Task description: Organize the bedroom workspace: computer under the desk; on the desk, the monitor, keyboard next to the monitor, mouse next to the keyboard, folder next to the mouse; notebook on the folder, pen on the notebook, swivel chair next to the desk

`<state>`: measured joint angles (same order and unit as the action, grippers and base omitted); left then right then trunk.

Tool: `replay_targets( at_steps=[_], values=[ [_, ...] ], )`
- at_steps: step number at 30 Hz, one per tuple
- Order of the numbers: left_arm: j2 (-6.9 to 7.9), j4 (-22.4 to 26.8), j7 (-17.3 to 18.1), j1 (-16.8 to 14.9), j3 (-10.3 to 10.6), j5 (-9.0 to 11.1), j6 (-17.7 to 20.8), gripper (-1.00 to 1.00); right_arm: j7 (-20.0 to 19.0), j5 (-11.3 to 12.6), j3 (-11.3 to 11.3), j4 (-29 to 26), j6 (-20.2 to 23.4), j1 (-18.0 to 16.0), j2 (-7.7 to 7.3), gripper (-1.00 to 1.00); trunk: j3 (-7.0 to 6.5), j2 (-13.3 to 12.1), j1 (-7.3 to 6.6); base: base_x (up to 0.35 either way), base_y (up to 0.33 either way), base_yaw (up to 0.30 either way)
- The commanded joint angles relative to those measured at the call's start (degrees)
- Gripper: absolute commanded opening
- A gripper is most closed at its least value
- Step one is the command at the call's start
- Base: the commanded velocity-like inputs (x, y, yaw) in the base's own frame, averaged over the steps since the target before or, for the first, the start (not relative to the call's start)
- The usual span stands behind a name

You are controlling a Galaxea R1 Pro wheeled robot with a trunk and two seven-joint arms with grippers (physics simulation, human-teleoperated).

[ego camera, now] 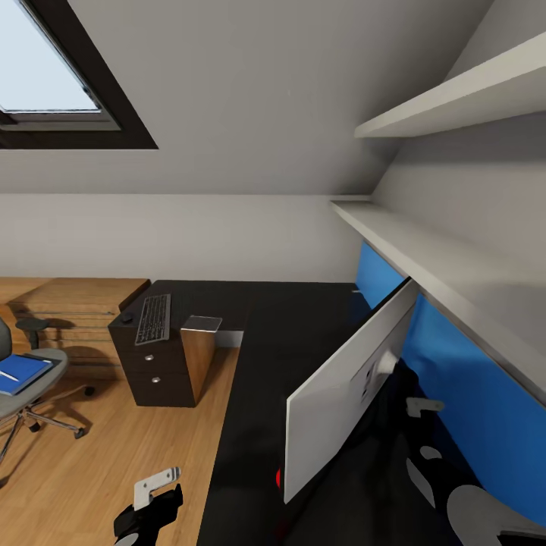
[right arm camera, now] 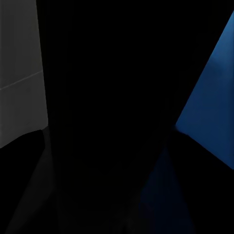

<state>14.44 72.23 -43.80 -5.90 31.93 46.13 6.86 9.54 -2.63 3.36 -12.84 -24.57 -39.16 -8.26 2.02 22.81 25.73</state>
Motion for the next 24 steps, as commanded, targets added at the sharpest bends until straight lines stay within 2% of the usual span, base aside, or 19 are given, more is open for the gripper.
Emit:
replay_targets(
  at_steps=[1,24],
  values=[
    [0.06,0.1,-0.41,-0.08,0.13,0.11,0.26,1.0,0.12,0.61,-0.28,0.18,-0.39,-0.04,-0.01,-1.0,0.15,0.11,0.05,0.0,0.0,0.0],
    [0.06,0.1,-0.41,-0.08,0.08,0.13,0.26,1.0,0.12,0.61,-0.28,0.18,-0.39,-0.04,-0.01,-1.0,0.15,0.11,0.05,0.0,-0.014,0.0]
  ],
)
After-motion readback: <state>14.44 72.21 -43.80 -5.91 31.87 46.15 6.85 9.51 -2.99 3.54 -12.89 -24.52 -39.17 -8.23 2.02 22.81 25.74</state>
